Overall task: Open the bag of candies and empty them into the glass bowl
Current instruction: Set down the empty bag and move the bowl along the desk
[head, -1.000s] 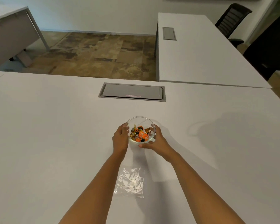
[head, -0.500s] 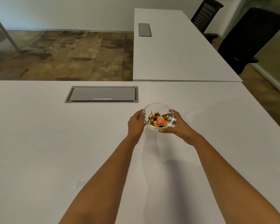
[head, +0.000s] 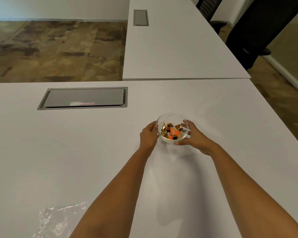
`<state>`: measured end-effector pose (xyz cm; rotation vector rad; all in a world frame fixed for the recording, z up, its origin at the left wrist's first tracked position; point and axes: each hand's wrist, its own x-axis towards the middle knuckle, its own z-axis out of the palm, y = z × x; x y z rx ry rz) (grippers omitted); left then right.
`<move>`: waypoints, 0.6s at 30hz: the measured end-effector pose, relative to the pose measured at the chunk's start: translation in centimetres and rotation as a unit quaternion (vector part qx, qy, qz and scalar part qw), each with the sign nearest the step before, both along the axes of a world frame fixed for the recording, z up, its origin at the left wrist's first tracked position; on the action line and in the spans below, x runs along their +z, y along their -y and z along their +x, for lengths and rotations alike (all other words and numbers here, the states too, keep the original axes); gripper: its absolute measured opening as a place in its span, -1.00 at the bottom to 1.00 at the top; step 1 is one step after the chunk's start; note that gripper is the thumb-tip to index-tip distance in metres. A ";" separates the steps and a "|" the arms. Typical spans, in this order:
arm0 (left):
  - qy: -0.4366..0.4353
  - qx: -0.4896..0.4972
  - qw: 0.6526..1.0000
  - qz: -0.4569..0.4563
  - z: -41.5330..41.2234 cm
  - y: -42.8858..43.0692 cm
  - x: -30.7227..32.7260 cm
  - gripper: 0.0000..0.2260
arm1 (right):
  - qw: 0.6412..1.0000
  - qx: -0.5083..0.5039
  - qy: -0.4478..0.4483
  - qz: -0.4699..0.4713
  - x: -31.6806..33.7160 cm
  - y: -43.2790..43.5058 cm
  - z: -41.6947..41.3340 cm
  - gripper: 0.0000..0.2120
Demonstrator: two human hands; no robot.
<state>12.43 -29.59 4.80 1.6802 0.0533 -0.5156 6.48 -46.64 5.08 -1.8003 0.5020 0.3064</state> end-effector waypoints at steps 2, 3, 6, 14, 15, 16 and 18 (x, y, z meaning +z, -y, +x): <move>-0.001 -0.002 1.000 0.006 0.0 0.5 -0.3 -0.67 | 1.000 0.000 -0.005 0.002 -0.3 0.6 0.0 -0.04; 0.000 -0.002 1.000 0.008 0.0 0.8 -0.4 -0.68 | 1.000 0.001 -0.007 0.002 -0.5 0.9 0.0 -0.04; 0.003 0.001 1.000 0.007 0.0 1.2 -0.8 -0.68 | 1.000 0.003 -0.012 0.007 -0.7 1.4 0.1 -0.04; 0.010 0.004 1.000 0.000 -0.2 1.9 -1.3 -0.70 | 1.000 0.009 -0.025 0.006 -0.9 2.0 0.1 -0.04; 0.011 0.003 1.000 0.001 -0.2 1.9 -1.3 -0.70 | 1.000 0.009 -0.025 0.005 -0.9 2.1 0.1 -0.05; 0.011 0.003 1.000 0.000 -0.2 1.9 -1.3 -0.70 | 1.000 0.010 -0.025 0.006 -0.9 2.1 0.1 -0.05; 0.009 0.003 1.000 -0.003 -0.2 2.0 -1.4 -0.70 | 1.000 0.013 -0.025 0.011 -0.8 2.2 0.1 -0.05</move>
